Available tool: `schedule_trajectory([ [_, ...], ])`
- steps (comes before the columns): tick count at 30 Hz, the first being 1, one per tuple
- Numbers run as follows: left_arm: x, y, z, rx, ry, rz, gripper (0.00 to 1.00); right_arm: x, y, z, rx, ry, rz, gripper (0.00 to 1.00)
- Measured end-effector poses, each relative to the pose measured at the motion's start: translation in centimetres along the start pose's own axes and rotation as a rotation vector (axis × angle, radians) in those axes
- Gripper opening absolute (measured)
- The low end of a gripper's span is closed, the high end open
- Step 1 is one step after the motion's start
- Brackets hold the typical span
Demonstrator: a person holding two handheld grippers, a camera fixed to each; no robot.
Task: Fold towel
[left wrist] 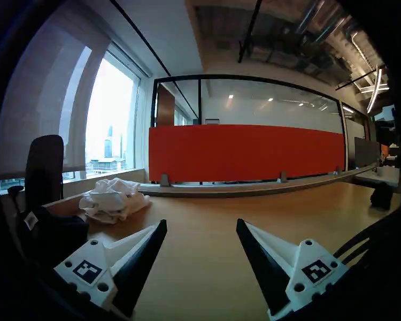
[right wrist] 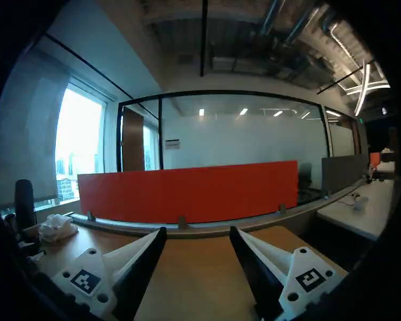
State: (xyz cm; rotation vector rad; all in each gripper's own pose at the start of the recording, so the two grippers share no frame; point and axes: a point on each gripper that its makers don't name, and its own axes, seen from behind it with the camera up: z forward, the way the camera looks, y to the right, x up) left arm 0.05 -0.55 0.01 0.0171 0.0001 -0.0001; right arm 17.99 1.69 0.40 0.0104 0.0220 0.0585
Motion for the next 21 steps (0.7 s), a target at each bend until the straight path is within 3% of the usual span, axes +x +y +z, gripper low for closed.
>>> schedule_trajectory([
  [9,0.0,0.0,0.0,0.0,0.0,0.0,0.96,-1.6,-0.1,0.5,-0.016,0.0,-0.045,0.91],
  [21,0.0,0.1,0.1,0.0,0.0,0.0,0.96,-6.3,-1.0,0.4,-0.017,-0.004,-0.044,0.91],
])
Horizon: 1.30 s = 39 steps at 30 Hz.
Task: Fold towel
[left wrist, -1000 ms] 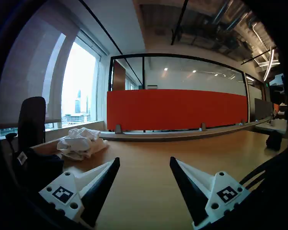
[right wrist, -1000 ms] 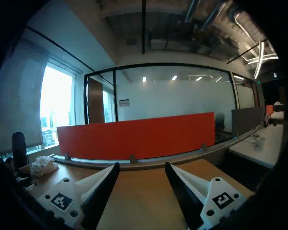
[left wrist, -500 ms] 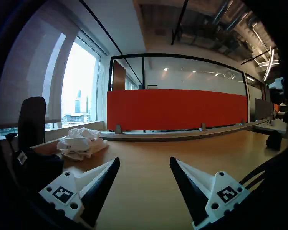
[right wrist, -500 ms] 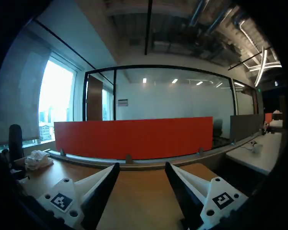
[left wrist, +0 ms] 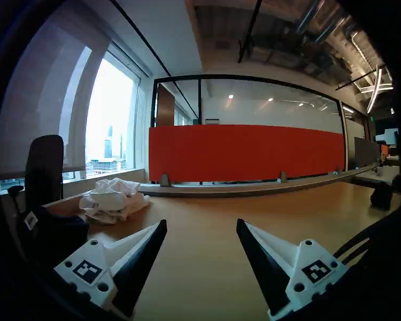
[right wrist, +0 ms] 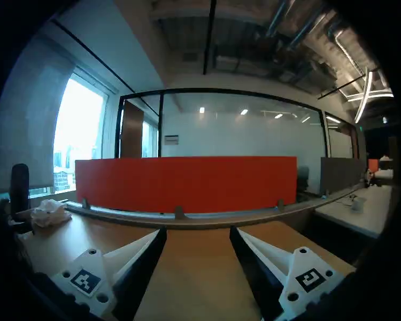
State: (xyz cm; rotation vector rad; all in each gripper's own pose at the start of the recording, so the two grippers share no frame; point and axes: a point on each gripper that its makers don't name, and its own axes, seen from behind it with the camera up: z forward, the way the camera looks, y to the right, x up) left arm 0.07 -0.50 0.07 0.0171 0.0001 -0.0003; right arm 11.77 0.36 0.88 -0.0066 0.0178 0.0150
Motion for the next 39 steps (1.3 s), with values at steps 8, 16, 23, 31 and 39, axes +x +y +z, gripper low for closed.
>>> schedule_trajectory([
  [8,0.0,0.0,0.0,0.0,0.0,0.0,0.96,-3.1,-0.4,0.0,0.005,-0.004,0.022,0.91],
  [16,0.0,0.0,0.0,0.0,0.0,0.0,0.96,-5.6,-0.6,0.2,0.01,-0.006,0.018,0.91],
  [23,0.0,0.1,-0.1,0.0,0.0,0.0,0.97,-7.2,-0.6,0.1,0.013,-0.012,0.02,0.91],
  [31,0.0,0.1,-0.1,0.0,0.0,0.0,0.97,-9.1,-0.5,-0.2,0.013,-0.019,0.011,0.91],
  [39,0.0,0.0,-0.1,0.0,0.0,0.0,0.96,-11.1,-0.1,-0.4,0.007,-0.026,0.011,0.91],
])
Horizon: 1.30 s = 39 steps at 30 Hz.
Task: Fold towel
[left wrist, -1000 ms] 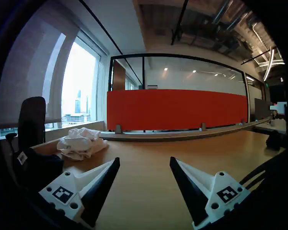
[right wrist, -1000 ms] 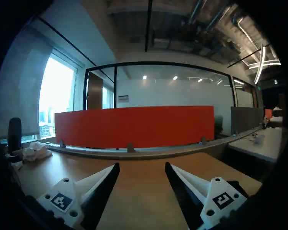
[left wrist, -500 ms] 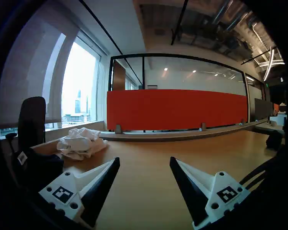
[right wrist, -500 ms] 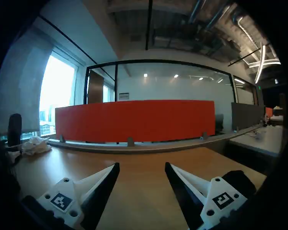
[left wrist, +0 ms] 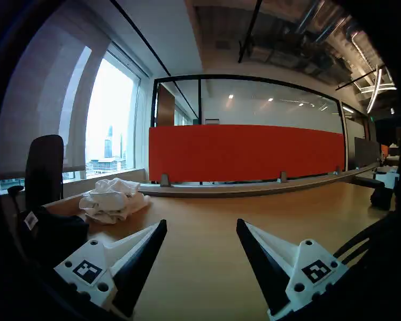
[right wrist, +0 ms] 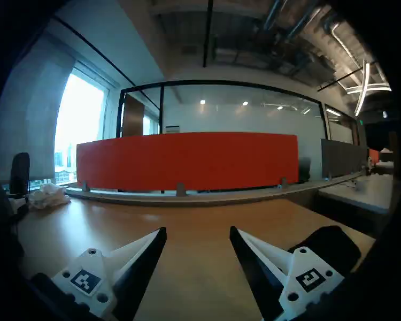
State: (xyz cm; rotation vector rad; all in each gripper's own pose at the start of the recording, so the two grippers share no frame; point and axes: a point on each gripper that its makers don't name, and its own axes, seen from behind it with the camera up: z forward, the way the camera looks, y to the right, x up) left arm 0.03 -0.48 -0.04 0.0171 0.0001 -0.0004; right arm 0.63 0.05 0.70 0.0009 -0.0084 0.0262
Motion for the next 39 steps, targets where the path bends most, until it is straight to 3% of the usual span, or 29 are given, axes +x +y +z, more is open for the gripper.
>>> schedule_trajectory([
  [14,0.0,0.0,0.0,0.0,0.0,0.0,0.97,-0.6,0.7,-0.1,-0.005,-0.002,0.008,0.91],
  [39,0.0,0.0,0.0,0.0,0.0,0.0,0.97,-0.4,-0.4,-0.8,0.007,0.009,-0.028,0.91],
])
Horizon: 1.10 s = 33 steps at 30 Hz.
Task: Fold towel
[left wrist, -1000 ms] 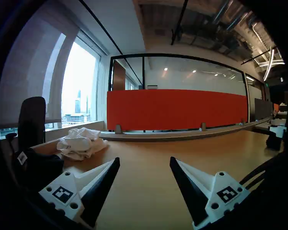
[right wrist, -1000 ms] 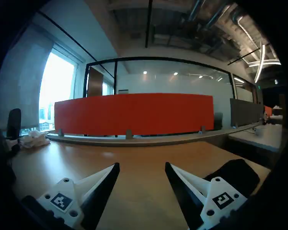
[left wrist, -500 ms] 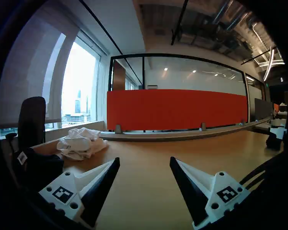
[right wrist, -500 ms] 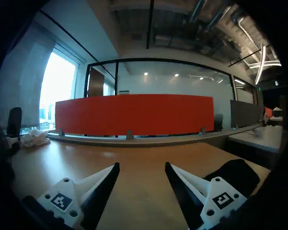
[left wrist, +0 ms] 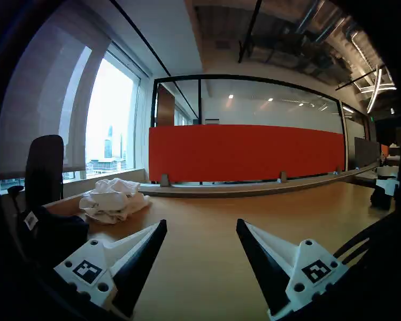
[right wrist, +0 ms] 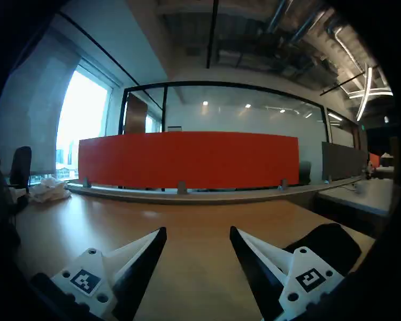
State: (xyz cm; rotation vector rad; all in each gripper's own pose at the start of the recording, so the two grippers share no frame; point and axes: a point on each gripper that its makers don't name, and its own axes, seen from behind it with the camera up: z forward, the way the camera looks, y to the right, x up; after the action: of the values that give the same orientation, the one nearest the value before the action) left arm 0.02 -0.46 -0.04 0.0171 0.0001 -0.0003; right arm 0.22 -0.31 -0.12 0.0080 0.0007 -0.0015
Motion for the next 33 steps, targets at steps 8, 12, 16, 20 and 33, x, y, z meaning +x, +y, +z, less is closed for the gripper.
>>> schedule_trajectory([
  [8,0.02,0.03,0.03,0.0,0.0,0.0,0.97,-0.01,0.04,0.06,0.0,-0.001,0.0,0.91],
  [12,0.01,0.06,0.01,0.0,0.0,0.0,0.97,-0.03,0.05,0.06,-0.001,-0.001,0.0,0.96],
  [16,0.02,0.03,0.03,0.0,0.0,0.0,0.97,-0.07,0.06,0.08,0.0,-0.001,0.001,1.0],
  [20,0.02,0.02,0.03,0.0,0.0,0.0,0.96,-0.07,0.05,0.09,0.0,-0.001,0.001,1.0],
  [33,0.02,0.04,0.05,0.0,0.0,0.0,0.97,-0.13,0.09,0.04,-0.001,-0.001,0.0,1.0],
])
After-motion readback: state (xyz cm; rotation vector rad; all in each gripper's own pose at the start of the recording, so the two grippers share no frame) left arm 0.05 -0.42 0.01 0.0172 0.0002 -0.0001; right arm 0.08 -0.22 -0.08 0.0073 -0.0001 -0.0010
